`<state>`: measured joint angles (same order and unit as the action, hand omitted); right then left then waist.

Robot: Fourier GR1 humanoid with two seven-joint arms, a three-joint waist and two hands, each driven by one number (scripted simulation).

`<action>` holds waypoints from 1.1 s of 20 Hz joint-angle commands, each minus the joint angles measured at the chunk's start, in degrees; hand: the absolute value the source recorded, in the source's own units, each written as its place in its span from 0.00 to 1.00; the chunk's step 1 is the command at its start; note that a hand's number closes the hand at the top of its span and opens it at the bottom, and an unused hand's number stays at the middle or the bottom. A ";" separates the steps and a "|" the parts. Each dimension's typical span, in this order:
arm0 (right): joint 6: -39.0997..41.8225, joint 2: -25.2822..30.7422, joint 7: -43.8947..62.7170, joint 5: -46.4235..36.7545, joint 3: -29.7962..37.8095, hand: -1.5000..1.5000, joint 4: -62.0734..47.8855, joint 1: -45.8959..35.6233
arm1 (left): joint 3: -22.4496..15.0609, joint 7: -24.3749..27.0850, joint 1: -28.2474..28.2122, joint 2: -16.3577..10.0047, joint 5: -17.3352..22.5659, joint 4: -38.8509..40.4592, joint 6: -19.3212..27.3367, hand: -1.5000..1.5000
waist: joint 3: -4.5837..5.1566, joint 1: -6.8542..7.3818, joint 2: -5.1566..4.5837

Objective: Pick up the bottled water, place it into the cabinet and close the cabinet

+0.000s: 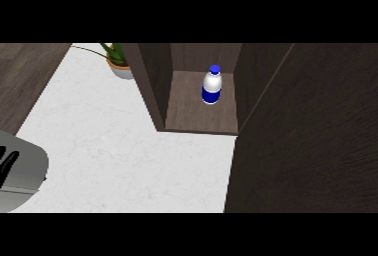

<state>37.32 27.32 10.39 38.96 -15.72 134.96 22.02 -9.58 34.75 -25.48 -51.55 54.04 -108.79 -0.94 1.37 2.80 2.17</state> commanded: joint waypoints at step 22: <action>-33.61 -23.83 24.80 -11.95 -19.18 1.00 -10.19 -43.86 | 10.21 2.46 -6.90 -5.72 4.72 2.67 -12.73 0.00 | -0.46 4.69 -1.70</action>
<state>10.27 10.99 30.81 29.26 -29.41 127.78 -13.32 -0.26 36.96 -32.07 -56.90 58.42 -106.32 -12.23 0.99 6.74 1.06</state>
